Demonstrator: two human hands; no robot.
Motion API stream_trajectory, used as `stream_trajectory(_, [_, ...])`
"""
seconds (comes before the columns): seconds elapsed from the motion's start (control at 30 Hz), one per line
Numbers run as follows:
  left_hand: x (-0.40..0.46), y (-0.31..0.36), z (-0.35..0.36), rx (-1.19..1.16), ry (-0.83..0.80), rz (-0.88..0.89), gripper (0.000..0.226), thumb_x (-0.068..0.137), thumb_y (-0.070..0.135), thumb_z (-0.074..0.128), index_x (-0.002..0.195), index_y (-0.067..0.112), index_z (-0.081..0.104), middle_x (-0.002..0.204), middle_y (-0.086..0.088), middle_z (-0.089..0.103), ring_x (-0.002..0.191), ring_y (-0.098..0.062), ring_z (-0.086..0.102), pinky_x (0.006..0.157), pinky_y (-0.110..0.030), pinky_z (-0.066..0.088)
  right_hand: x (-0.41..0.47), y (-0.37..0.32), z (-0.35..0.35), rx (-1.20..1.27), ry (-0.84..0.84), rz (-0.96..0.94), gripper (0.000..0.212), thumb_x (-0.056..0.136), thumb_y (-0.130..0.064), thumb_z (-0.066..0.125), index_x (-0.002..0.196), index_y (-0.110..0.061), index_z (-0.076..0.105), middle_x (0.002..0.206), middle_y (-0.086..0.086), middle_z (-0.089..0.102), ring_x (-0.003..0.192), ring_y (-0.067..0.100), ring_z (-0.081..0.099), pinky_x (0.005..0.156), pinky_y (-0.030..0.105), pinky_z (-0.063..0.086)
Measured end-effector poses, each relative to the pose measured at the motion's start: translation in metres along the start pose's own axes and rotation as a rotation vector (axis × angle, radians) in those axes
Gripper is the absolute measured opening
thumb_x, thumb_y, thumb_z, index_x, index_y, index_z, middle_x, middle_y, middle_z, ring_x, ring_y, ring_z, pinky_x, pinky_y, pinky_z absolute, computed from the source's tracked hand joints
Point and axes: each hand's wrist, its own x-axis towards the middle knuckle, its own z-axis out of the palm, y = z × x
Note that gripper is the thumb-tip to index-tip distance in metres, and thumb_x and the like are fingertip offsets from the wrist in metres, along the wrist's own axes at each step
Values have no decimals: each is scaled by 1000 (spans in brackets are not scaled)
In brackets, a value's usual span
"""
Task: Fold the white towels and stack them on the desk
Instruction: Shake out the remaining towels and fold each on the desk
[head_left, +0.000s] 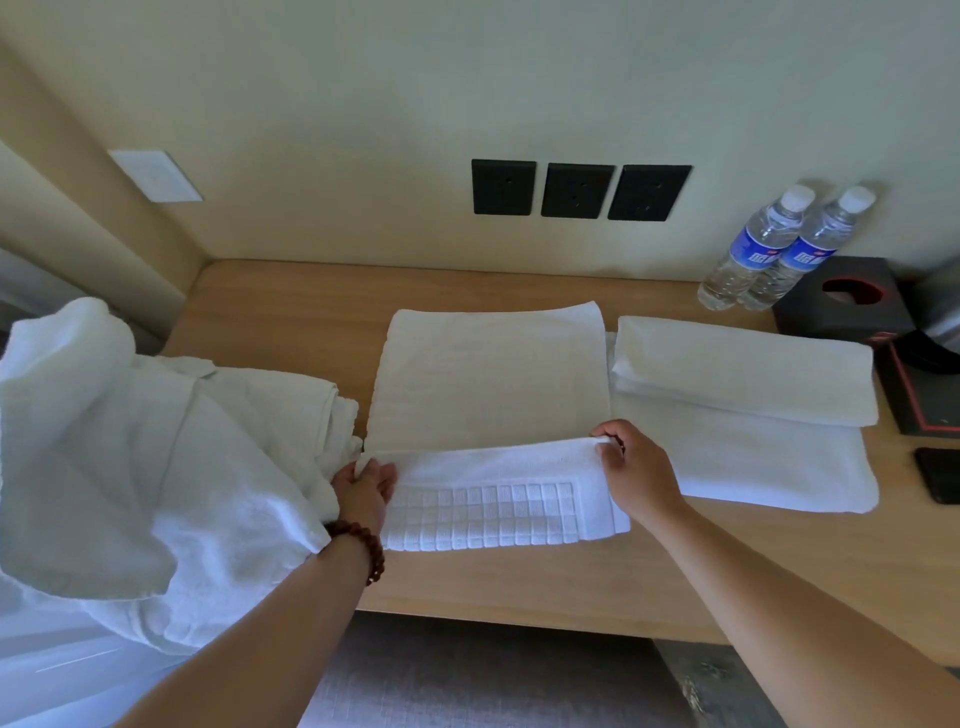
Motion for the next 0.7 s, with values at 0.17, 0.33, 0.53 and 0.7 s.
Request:
stream_trajectory(0.17, [10, 9, 16, 252, 113, 98, 33, 105, 21, 48, 129, 0, 56, 79, -10, 67, 60, -17, 57, 45, -14, 47, 27, -9, 4, -41, 69, -36, 24, 97, -7, 46, 109, -19, 63, 93, -8, 63, 82, 14, 56, 69, 25, 36])
stream_trajectory(0.33, [8, 13, 22, 650, 123, 309, 32, 105, 37, 46, 108, 14, 68, 73, -3, 69, 67, -12, 59, 62, -25, 47, 43, -13, 17, -66, 134, -18, 22, 95, -5, 46, 104, -15, 63, 91, -6, 61, 86, 17, 57, 72, 27, 38])
stream_trajectory(0.53, [24, 19, 27, 879, 121, 331, 35, 103, 39, 49, 122, 16, 67, 109, -10, 72, 102, -31, 64, 83, -32, 44, 51, -2, 32, -128, 183, 32, 21, 95, -8, 45, 108, -15, 60, 102, 1, 62, 88, 23, 60, 74, 33, 47])
stream_trajectory(0.7, [37, 7, 25, 963, 174, 415, 52, 98, 32, 59, 147, 23, 44, 122, -6, 66, 114, -31, 61, 96, -42, 48, 36, 1, 45, -503, 270, -246, 48, 80, 0, 63, 127, -10, 60, 125, 13, 58, 110, 36, 58, 91, 47, 50])
